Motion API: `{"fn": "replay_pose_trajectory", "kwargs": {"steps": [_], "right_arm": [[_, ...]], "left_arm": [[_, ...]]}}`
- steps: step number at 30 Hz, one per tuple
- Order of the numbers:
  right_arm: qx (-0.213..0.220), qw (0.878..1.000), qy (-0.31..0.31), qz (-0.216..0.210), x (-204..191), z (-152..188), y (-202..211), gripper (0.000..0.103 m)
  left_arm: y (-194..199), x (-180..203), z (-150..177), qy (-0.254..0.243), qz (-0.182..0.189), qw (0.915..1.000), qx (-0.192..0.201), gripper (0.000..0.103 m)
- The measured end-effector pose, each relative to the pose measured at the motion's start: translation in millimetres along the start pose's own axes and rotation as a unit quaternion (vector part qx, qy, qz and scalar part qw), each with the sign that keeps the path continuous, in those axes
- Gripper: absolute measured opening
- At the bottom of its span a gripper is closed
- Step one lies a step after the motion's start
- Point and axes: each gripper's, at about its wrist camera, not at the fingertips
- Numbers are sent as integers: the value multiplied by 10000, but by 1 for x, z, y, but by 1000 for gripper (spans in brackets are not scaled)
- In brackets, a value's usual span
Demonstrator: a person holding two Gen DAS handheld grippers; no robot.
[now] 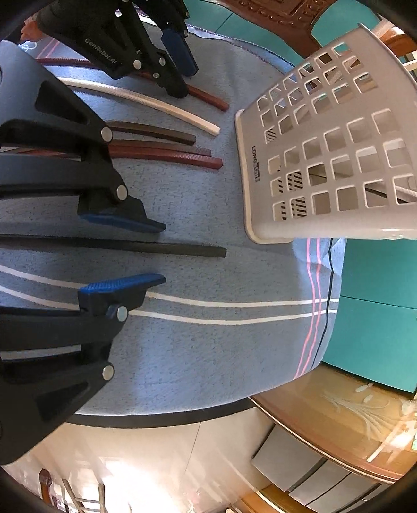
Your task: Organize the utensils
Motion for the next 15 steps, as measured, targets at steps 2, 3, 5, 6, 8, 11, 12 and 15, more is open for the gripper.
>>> {"fn": "replay_pose_trajectory", "kwargs": {"steps": [2, 3, 5, 6, 8, 11, 12, 15], "right_arm": [[2, 10000, 8, -94, 3, -5, -2, 15], [8, 9999, 35, -104, 1, -7, -3, 8], [34, 9999, 43, -149, -1, -6, -2, 7], [55, 9998, 20, -172, -1, -6, -2, 6], [106, 9996, -37, -266, -2, -3, 2, 6], [370, 9986, -68, -360, -5, -4, 21, 6], [459, 9982, -76, -379, -4, -5, 28, 6], [860, 9947, -92, -562, -1, -3, 63, 6]], "left_arm": [[0, 1, 0, 61, 129, 9999, 2, 17], [-1, 5, -1, 58, 146, 9999, 19, 13], [2, 9, 4, 11, 82, 9999, 80, 7], [3, 9, 4, 12, 62, 9999, 103, 7], [5, 13, 6, 52, 102, 9999, 114, 7], [19, 12, 7, 79, 141, 9995, 277, 7], [28, 12, 8, 73, 129, 9991, 398, 7], [55, 12, 12, 35, 111, 9973, 730, 7]]}}
Point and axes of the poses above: each gripper's, at about its wrist camera, not at the fingertips, and y roughly against the way its jaws point, x to its right, z to its underside, and after that the axes turned 6 degrees about -z, right-handed
